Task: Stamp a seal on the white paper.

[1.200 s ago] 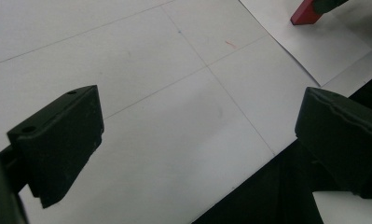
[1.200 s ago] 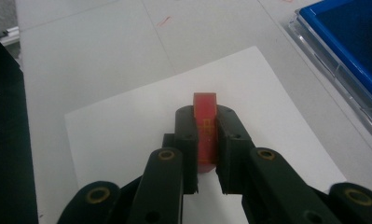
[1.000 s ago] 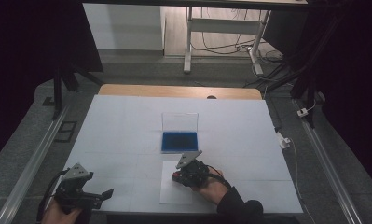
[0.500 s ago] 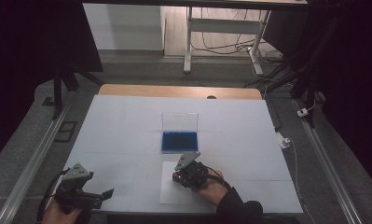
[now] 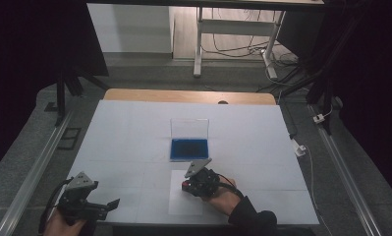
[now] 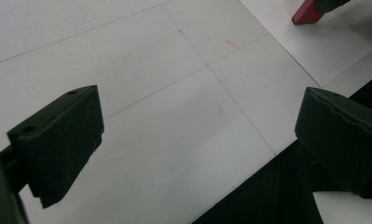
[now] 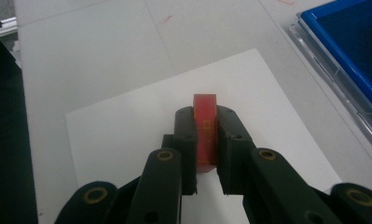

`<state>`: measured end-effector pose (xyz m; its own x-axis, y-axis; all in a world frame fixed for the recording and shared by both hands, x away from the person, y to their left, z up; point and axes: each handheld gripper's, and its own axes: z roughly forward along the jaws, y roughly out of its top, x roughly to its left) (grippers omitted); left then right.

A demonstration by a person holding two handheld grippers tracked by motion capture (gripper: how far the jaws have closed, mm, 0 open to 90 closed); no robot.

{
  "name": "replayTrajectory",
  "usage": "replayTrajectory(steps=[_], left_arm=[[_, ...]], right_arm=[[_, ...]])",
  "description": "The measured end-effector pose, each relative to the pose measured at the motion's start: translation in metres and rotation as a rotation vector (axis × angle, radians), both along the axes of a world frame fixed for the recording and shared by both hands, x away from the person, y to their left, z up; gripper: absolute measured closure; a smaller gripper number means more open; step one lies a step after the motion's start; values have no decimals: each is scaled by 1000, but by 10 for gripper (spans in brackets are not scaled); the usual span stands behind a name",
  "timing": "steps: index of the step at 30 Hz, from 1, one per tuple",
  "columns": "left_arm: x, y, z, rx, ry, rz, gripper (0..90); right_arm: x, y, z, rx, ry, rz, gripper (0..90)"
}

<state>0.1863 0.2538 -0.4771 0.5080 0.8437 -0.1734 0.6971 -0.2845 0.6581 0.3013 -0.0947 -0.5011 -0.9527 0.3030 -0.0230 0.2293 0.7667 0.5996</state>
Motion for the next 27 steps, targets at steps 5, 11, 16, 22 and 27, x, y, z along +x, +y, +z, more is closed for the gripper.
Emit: replayTrajectory(steps=[5,11,16,22,27], left_arm=[[0,0,0,-2,0,1,16],[0,0,0,-3,0,0,16],[0,1,0,-4,-1,-1,16],[0,1,0,-6,0,0,15],[0,1,0,-6,0,0,15]], right_arm=[[-1,-1,6,38,-10,-3,796],[-1,-7,13,70,-14,-15,796],[0,-13,20,93,-4,-24,796],[3,-19,28,128,-2,-41,796],[4,-23,31,143,-1,-53,797]])
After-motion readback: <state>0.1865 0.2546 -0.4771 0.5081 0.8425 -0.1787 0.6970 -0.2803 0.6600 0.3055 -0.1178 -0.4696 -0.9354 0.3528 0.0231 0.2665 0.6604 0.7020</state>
